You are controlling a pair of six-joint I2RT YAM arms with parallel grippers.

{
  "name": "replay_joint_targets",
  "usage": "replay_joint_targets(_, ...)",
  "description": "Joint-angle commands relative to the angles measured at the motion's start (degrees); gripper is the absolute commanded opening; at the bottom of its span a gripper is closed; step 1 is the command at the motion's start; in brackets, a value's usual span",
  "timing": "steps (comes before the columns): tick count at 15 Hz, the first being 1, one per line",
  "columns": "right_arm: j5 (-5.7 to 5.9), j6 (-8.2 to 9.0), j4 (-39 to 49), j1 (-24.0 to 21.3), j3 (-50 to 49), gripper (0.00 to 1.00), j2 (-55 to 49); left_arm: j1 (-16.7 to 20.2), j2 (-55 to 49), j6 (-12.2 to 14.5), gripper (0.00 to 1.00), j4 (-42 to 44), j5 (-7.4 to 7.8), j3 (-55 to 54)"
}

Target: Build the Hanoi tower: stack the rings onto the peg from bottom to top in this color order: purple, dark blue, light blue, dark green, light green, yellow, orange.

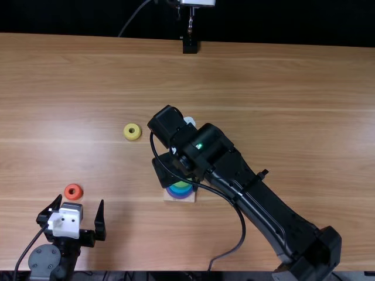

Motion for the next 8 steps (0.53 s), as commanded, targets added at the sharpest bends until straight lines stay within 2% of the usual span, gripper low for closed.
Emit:
replay_joint_targets(1, 0.37, 0.4, 0.5, 0.2, 3.3, 1.0, -0.2, 0.3, -0.7, 0.6, 1.0, -4.3, 0.78, -6.3)
replay_joint_targets(2, 0.9, 0.19, 1.6, 0.1, 4.0, 1.0, -0.4, 0.3, -0.7, 0.6, 1.0, -4.3, 0.68, -6.3)
replay_joint_targets(4, 1.21, 0.08, 9.9, -0.3, 3.4, 1.0, -1.1, 0.3, -0.7, 0.6, 1.0, -4.3, 0.78, -6.3)
replay_joint_targets(6, 1.43, -0.23, 16.5, -4.2, -0.1, 1.0, -8.0, 0.3, -0.7, 0.6, 1.0, -4.3, 0.68, -6.3)
replay_joint_targets(8, 1.11, -0.87, 19.6, -9.1, -10.1, 1.0, -15.8, 0.3, -0.7, 0.6, 1.0, -4.3, 0.78, -6.3)
